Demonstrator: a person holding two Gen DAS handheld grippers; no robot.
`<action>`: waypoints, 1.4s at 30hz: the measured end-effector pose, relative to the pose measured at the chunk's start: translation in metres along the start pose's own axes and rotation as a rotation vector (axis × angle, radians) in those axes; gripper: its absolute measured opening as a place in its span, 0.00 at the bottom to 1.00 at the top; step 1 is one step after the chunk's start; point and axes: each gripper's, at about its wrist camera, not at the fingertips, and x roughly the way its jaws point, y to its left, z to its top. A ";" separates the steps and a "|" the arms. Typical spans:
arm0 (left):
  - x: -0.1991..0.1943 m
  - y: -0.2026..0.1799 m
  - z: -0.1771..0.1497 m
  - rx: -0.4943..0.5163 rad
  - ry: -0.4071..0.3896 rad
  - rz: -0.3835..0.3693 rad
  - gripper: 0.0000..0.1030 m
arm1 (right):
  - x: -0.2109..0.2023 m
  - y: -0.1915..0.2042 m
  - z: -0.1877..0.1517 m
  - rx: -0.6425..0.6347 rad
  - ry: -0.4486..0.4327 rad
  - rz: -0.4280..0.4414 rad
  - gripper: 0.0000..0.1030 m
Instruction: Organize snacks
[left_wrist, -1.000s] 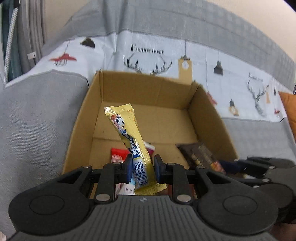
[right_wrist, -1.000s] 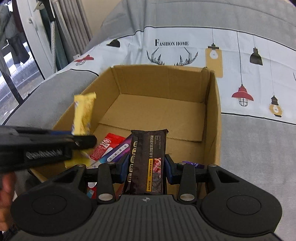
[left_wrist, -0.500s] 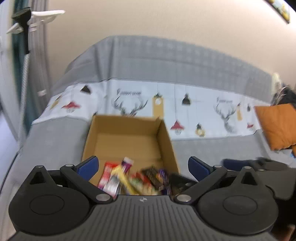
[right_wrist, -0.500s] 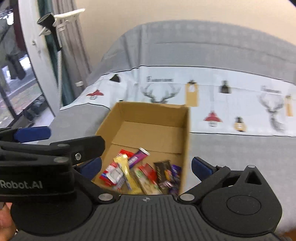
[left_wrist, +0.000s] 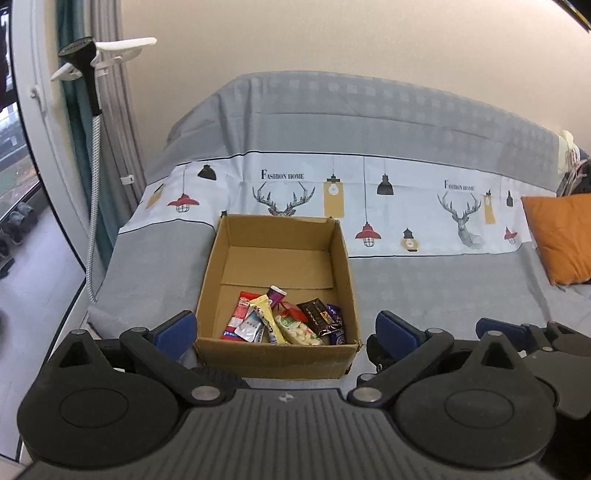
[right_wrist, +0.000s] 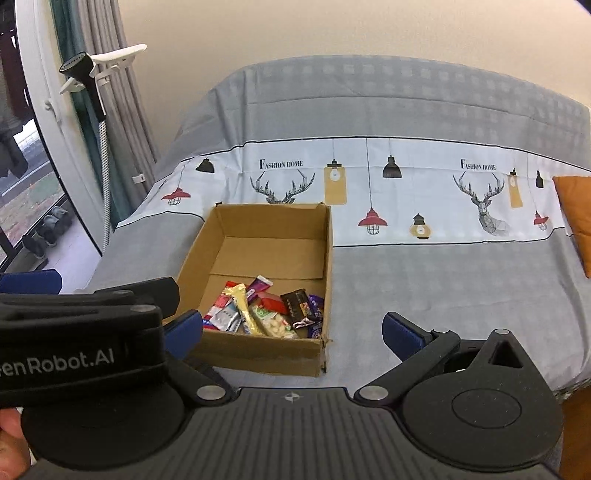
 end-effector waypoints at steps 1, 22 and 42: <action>-0.002 0.000 0.000 -0.004 0.004 0.007 1.00 | -0.002 0.001 0.000 -0.005 -0.003 -0.006 0.99; -0.018 -0.006 0.005 0.022 0.017 0.080 1.00 | -0.009 0.003 0.003 0.020 -0.002 0.011 0.99; -0.029 -0.003 0.003 0.010 0.018 0.099 1.00 | -0.013 0.009 -0.001 0.013 -0.003 0.034 0.99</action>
